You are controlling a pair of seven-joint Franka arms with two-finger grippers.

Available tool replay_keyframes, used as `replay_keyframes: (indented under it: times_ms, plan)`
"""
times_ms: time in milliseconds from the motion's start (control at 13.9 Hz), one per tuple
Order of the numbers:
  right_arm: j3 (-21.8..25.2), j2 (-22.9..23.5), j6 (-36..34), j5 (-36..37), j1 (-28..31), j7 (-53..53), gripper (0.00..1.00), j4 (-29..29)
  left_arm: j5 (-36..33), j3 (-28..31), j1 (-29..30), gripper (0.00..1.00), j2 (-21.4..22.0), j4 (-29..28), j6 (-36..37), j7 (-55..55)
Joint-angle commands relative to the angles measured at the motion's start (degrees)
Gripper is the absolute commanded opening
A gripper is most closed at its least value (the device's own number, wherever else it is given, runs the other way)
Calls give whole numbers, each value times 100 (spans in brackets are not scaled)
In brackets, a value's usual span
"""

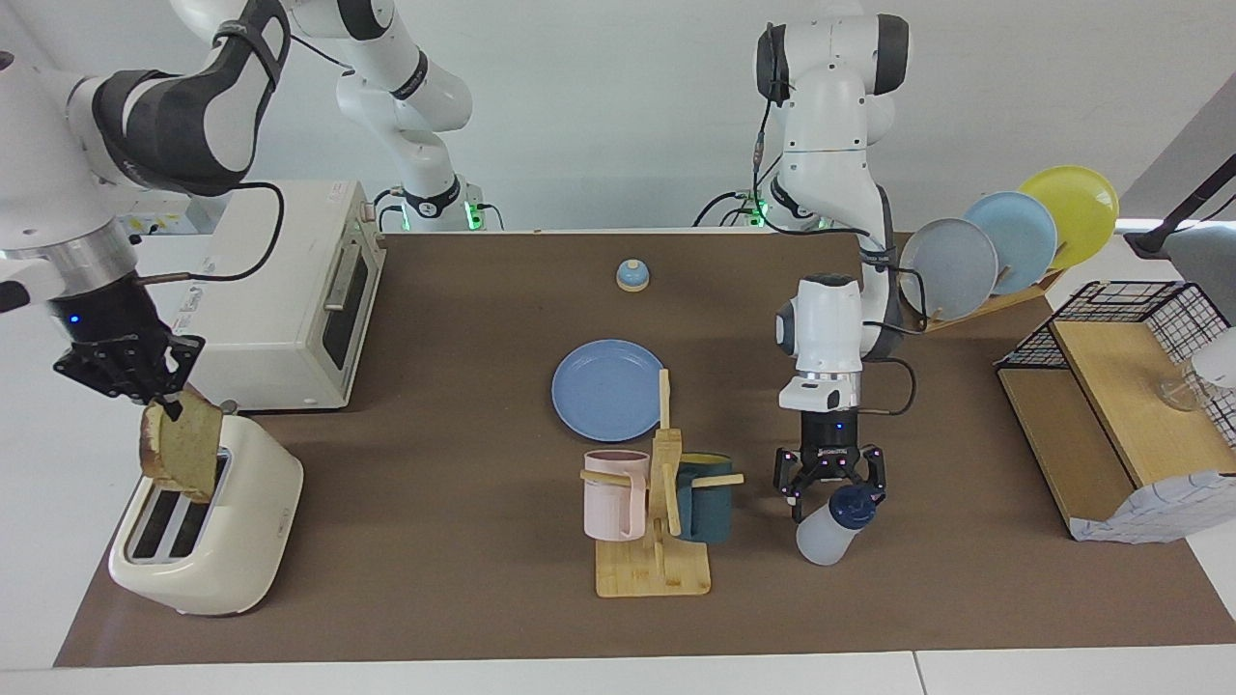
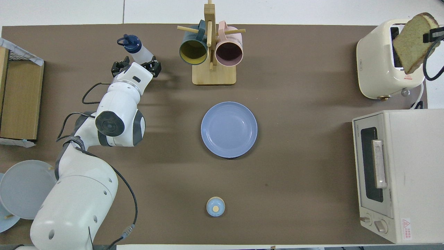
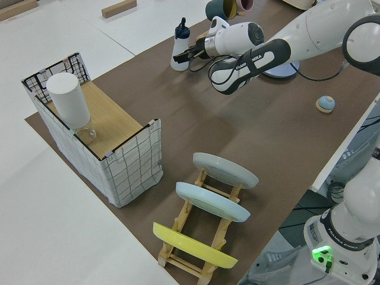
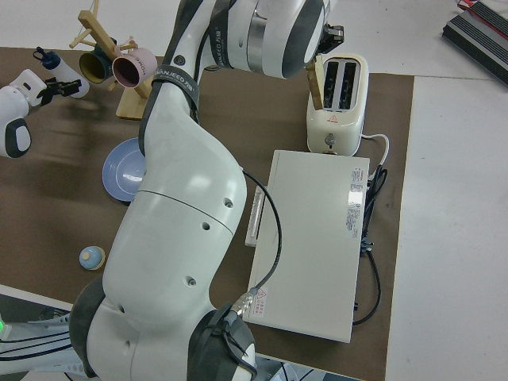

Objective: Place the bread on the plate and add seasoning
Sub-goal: 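Reach the left gripper to the white bottle and grasp it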

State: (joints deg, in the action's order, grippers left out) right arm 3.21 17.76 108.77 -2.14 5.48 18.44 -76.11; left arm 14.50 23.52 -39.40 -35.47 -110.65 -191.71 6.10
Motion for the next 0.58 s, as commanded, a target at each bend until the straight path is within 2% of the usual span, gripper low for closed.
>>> replay_keyframes:
  times_ms: [0, 216, 504]
  plan:
    - [-40, 17, -662, 187, -143, -130, 0, 185, 53, 56, 73, 100, -231, 386, 301, -30]
    - [-48, -53, -1365, 511, -380, -95, 0, 185, 18, 56, 82, 100, -311, 448, 328, -22]
    - [-31, -229, -1535, 373, -653, -68, 0, 132, 18, 30, 143, 100, -364, 676, 564, 14]
